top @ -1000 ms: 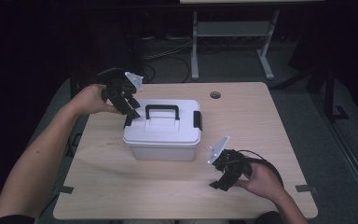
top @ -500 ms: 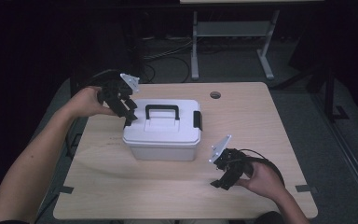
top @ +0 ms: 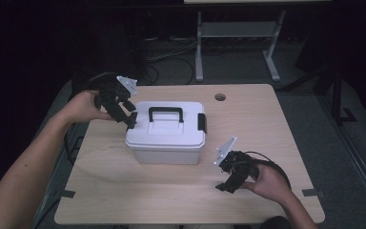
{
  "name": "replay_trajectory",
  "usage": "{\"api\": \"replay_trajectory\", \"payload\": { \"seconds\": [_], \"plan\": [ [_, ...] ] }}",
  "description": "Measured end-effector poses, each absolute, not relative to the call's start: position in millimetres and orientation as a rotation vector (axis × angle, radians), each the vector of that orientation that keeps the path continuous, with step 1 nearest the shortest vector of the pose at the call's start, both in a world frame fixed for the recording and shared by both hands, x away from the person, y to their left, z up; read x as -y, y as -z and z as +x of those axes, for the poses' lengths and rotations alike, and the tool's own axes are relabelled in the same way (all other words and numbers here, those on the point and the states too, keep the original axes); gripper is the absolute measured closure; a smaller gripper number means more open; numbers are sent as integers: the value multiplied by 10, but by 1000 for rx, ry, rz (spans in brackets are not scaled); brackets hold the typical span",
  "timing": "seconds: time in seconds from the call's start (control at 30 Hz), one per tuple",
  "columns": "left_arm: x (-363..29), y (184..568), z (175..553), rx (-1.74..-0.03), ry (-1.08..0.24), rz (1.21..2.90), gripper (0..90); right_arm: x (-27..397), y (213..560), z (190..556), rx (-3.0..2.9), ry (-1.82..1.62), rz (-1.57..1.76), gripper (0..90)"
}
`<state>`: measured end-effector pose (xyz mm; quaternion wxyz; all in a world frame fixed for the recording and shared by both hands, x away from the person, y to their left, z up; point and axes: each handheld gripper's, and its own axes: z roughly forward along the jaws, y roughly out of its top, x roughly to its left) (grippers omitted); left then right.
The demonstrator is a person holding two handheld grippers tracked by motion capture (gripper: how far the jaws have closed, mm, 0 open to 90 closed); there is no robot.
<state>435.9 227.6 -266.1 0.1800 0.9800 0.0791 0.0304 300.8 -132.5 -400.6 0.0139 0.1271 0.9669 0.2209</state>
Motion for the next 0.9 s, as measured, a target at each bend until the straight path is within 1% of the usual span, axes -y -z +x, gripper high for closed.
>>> {"api": "replay_trajectory", "payload": {
  "seconds": [0.53, 0.9],
  "plan": [
    [-2487, 2669, 4197, -261, -105, 2753, 349, 1265, 3954, 3037, -3018, -655, 378, 233],
    [-2557, 2701, 4130, -271, -105, 2744, 342, 1252, 3954, 3053, -3024, -641, 391, 231]
  ]
}}
